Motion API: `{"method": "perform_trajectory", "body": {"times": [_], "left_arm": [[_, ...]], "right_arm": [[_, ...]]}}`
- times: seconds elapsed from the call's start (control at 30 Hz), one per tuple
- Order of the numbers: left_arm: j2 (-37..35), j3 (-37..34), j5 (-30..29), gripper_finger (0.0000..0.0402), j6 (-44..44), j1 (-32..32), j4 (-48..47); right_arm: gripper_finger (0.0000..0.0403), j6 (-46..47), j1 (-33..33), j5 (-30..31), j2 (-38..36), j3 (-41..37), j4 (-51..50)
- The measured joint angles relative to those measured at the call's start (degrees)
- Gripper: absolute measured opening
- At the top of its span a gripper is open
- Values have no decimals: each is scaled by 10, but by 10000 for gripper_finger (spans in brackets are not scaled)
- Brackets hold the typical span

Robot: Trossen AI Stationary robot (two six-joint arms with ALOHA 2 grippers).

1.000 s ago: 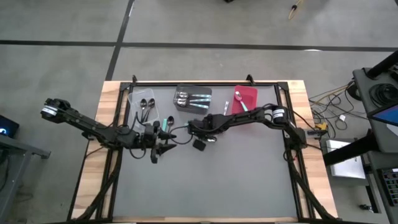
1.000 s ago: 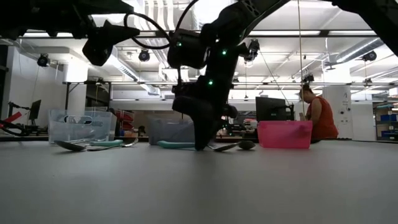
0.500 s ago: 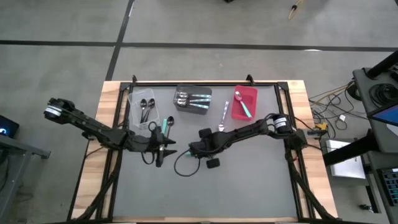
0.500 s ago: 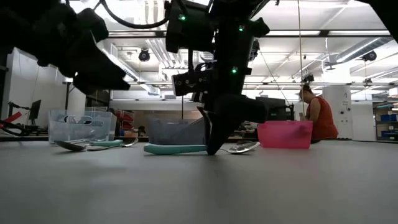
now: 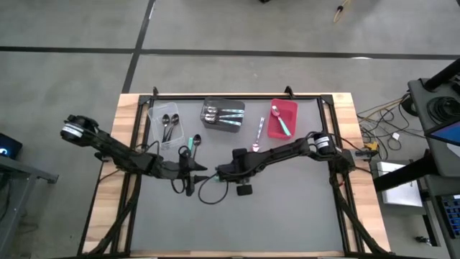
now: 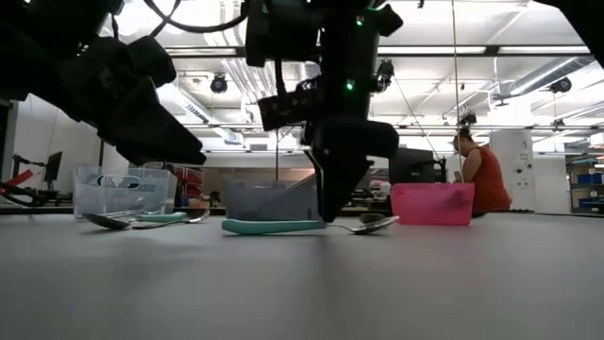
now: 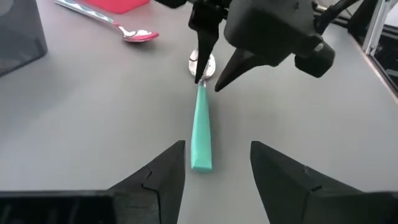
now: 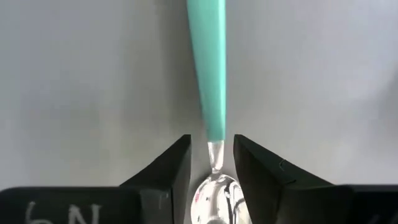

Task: Sort silverware by color (type)
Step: Put the right green spoon into the red bin

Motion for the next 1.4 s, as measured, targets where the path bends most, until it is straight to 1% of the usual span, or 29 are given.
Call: {"method": "perform_trajectory", "body": {"times": [0.1, 0.2, 0.27, 0.37, 0.5, 0.67, 0.8, 0.97, 1.07, 1.2, 1.3, 1.4], "left_arm": [[-5, 0, 0, 159, 0, -3, -7], [-32, 0, -1, 159, 11, -7, -30], [-55, 0, -4, 159, 19, -8, -42], [-93, 0, -5, 159, 33, -9, -52], [-142, 0, -6, 159, 59, -9, -81], [-218, 0, -53, 159, 70, -9, -165], [-265, 0, -72, 159, 69, -9, -196], [-285, 0, -76, 159, 71, -9, -197], [-285, 0, -78, 159, 80, -9, -200], [-278, 0, -79, 159, 80, -9, -201], [-272, 0, -79, 159, 85, -9, -200], [-266, 0, -80, 159, 85, -9, -199]], "right_arm": [[116, 17, 0, 9, 0, 15, -2], [113, 59, 0, 52, 0, 26, 12], [107, 96, 0, 67, 0, 26, 51], [97, 138, 0, 68, 2, 23, 119], [76, 202, 1, 96, 8, 19, 203], [47, 230, 3, 98, 33, 19, 265], [26, 252, 13, 98, 59, 18, 274], [10, 248, 37, 83, 53, 18, 239], [9, 244, 47, 28, 43, 18, 198], [9, 252, 62, -43, 35, 18, 93], [9, 260, 78, -58, 32, 20, -3], [9, 291, 88, -61, 28, 19, -83]]}}
